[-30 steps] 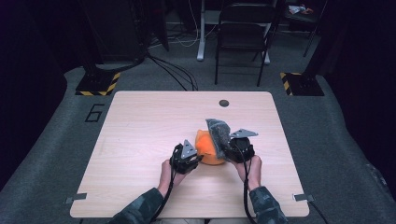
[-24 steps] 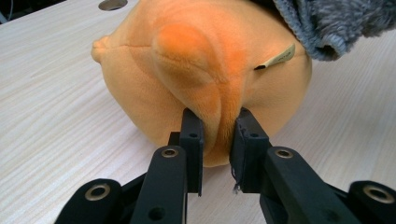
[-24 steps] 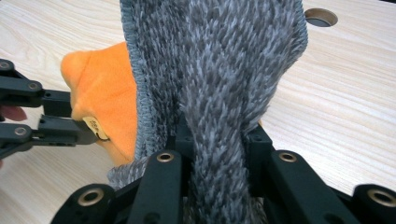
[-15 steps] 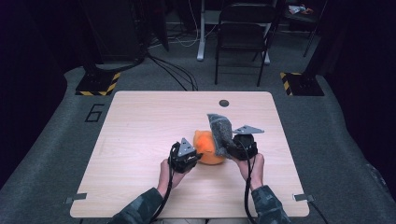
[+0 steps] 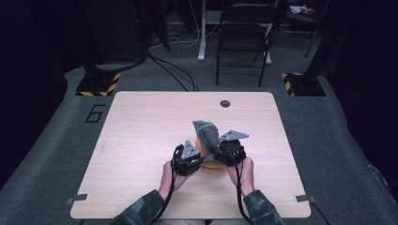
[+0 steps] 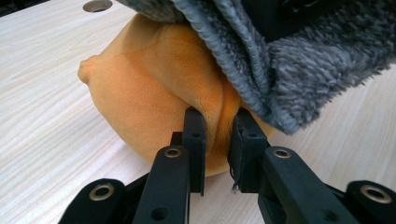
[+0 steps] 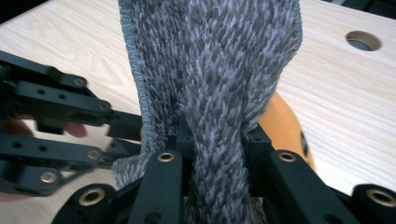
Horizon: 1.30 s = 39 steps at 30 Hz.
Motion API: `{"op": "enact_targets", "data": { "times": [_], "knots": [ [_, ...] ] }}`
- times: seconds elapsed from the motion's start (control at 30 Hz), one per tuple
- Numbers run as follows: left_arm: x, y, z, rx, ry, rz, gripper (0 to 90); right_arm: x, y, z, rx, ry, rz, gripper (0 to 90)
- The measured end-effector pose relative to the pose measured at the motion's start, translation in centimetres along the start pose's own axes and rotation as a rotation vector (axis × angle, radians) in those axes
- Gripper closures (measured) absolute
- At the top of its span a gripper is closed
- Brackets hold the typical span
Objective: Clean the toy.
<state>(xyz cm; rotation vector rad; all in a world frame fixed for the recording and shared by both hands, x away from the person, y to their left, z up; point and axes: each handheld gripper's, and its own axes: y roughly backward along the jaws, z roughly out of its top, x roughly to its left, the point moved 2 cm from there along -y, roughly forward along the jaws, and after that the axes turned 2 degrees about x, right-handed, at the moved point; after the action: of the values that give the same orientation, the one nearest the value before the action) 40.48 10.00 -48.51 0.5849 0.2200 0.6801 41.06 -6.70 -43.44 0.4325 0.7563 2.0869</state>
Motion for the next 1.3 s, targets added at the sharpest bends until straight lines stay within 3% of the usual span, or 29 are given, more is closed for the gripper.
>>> {"op": "enact_targets", "data": {
  "times": [0.4, 0.57, 0.93, 1.07, 1.13, 1.23, 1.3],
  "knots": [
    [0.7, -0.1, -0.1, 0.012, 0.013, -0.02, 76.7, -2.7, 0.0, -1.7, 0.049, -0.04, -0.049, 73.8],
    [0.8, -0.2, -0.2, 0.011, 0.03, -0.029, 76.5, -4.1, -0.2, -2.9, 0.089, -0.092, -0.073, 73.7],
    [1.1, -0.3, -0.3, 0.001, 0.036, -0.02, 76.5, -7.0, -2.3, -5.5, 0.166, -0.181, -0.109, 73.8],
    [1.5, -0.1, -0.4, 0.006, 0.042, -0.021, 76.3, -7.7, -3.7, -6.7, 0.23, -0.201, -0.114, 73.7],
    [1.6, -0.1, -0.4, -0.001, 0.058, -0.024, 76.1, -7.8, -4.1, -7.0, 0.222, -0.214, -0.106, 73.7],
    [1.8, -0.1, -0.4, -0.006, 0.062, -0.018, 75.8, -7.9, -3.5, -6.4, 0.23, -0.196, -0.126, 74.0],
    [1.9, -0.1, -0.4, -0.006, 0.063, -0.017, 75.6, -8.4, -2.5, -5.9, 0.192, -0.205, -0.136, 74.2]
  ]
}}
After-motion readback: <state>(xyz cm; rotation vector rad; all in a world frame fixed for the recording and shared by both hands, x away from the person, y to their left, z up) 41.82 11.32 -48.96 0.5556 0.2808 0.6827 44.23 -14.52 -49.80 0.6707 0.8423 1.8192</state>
